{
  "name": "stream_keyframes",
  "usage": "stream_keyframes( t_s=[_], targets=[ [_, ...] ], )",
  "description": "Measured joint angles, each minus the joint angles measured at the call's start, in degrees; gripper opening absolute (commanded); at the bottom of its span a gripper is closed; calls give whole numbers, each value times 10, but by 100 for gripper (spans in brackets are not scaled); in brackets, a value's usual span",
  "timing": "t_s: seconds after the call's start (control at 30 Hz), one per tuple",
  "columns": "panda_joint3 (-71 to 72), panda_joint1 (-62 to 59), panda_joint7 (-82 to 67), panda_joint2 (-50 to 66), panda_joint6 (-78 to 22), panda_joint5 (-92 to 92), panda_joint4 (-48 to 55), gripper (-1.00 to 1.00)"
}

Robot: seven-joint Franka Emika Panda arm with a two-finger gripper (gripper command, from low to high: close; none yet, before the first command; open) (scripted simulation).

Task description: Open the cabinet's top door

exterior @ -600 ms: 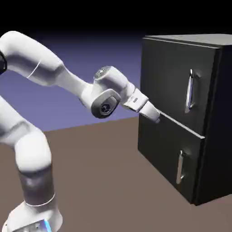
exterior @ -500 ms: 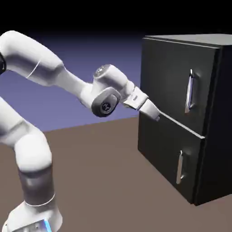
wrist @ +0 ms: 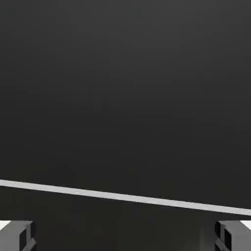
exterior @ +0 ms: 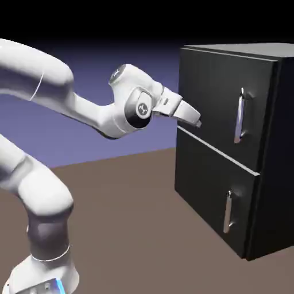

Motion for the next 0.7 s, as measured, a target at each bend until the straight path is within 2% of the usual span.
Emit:
stream_keyframes(
  t_s=[0.7],
  targets=[
    [-198, 177, 385, -72, -37, -523, 80, 100]
  ],
)
